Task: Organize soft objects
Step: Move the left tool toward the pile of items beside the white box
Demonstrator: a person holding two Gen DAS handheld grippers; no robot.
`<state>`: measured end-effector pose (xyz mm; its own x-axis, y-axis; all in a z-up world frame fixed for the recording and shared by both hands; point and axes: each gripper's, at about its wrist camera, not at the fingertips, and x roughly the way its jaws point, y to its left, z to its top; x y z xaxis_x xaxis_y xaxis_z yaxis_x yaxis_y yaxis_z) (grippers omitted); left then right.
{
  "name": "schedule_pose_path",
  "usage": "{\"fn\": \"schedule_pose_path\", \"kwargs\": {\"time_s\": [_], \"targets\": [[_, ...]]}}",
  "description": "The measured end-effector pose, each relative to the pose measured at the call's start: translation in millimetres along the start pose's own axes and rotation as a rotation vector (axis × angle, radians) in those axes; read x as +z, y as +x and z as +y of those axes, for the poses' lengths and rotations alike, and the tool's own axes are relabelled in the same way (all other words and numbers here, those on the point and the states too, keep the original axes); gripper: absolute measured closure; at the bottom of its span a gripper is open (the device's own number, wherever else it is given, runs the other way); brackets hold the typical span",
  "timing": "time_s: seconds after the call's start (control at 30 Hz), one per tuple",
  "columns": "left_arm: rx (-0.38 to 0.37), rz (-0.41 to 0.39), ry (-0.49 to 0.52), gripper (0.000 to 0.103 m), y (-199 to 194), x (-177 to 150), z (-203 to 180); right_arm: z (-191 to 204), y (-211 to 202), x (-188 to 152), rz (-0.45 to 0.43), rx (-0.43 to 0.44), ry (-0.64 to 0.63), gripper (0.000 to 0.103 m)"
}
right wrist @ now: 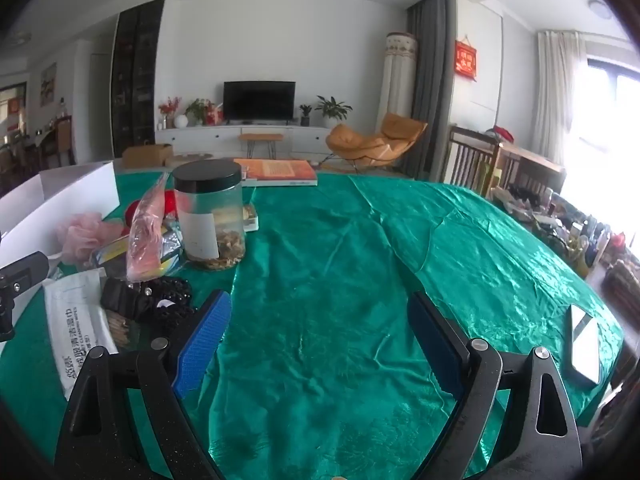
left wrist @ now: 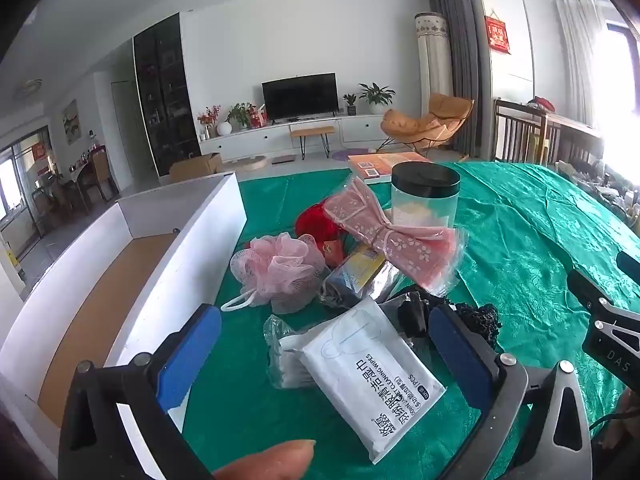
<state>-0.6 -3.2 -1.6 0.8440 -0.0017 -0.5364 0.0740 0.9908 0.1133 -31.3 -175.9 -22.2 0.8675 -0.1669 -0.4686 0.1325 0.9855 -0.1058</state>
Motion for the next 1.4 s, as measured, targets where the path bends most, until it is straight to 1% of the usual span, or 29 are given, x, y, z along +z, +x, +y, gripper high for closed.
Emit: {"fn": "schedule_pose_path", "kwargs": {"time_s": [0.1,0.13,0.17,0.2,0.47,0.5,0.6,1.4], "targets": [[-0.002,0.004,0.008,0.0,0,-2,-6,0,-1,0,-0.001,0.0,0.002,0.011],[0.007,0.02,-0.012,0.0,7,-3,0,0,-1,0,-0.001,-0.001,0.003,0.011],[0.007,0.006,-0.018,0.0,4,-6,2,-1,-2,0,-0.003,0.001,0.005,0.011],[0.005,0.014,-0.022,0.0,6,-7,4,0,-2,0,-0.002,0.0,0.004,0.011],[0.026,0.029,0.001,0.0,4,-10,3,-4,0,-1,-0.001,0.005,0.003,0.011],[0.027,0.03,0.002,0.0,5,-10,3,2,-2,2,-0.004,0.005,0.006,0.011],[0.029,0.037,0.009,0.0,9,-11,-1,3,-3,2,-0.005,0.005,0.007,0.011],[0.025,0.06,0.028,0.0,12,-16,-9,5,3,-1,-0.009,0.011,0.015,0.011]]}}
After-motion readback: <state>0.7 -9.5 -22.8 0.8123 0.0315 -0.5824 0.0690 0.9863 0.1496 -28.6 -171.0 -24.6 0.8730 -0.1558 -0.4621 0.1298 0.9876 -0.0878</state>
